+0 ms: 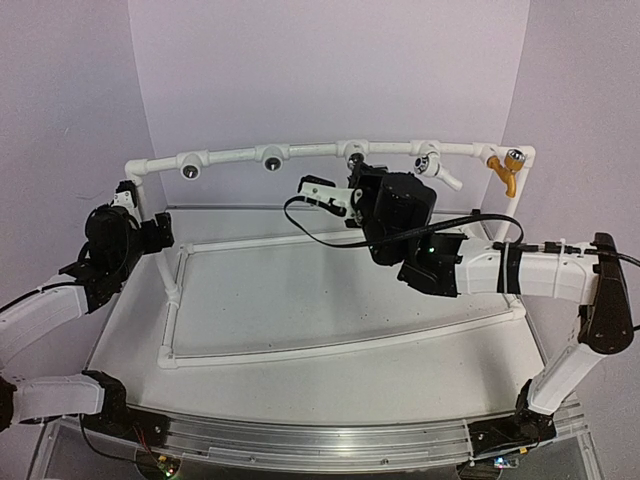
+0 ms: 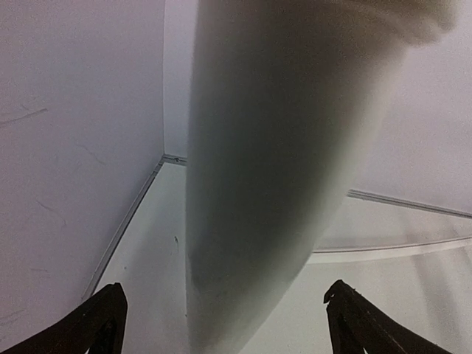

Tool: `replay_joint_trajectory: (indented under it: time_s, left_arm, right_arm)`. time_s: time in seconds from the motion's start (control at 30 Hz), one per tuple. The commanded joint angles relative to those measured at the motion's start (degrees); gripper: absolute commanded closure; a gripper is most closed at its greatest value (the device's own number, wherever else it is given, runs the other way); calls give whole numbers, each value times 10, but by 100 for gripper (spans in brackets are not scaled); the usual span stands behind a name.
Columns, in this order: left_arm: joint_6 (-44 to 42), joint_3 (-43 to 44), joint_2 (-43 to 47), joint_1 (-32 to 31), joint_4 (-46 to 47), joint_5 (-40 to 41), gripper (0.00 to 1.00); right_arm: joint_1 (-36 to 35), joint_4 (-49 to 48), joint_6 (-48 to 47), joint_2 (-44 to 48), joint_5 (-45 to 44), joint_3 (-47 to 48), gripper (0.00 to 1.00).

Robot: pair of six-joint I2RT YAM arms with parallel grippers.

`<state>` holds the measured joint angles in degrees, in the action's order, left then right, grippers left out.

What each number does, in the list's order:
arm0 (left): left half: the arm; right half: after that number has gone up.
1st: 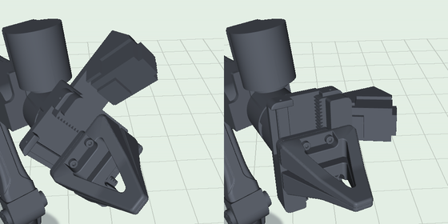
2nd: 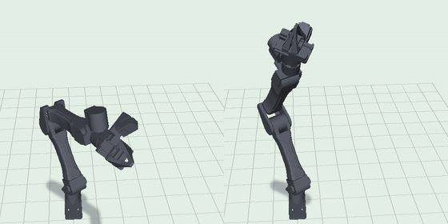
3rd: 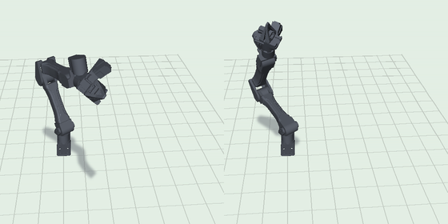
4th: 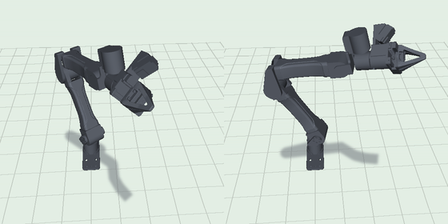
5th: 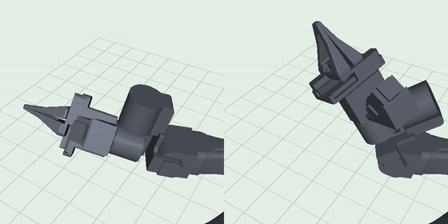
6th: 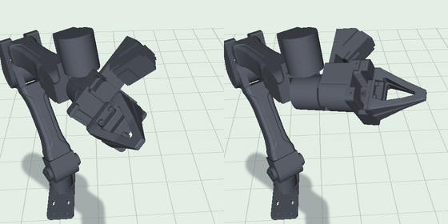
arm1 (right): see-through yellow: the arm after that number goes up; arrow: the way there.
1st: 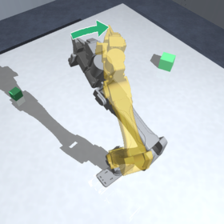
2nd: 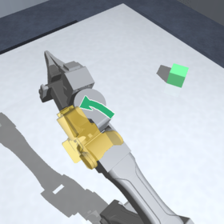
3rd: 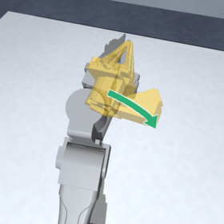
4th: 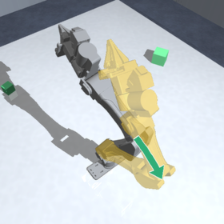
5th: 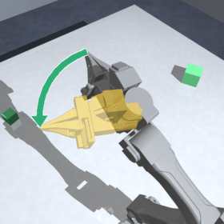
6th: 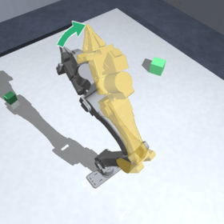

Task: Install the water faucets

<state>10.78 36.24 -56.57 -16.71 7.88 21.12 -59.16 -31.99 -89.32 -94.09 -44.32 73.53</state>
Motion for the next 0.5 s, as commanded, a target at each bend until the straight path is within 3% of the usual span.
replay_joint_trajectory:
  time_s: [0.0,0.23,0.47]
  left_arm:
    - [-60,-16,-17,6,132,18,10]
    - [-58,-51,3,6,165,16,36]
    - [-46,-78,16,6,174,16,54]
  right_arm:
    - [8,-7,18,47,9,-6,100]
    - [8,-59,-22,41,-2,-19,100]
    - [8,-81,-33,17,-11,-7,100]
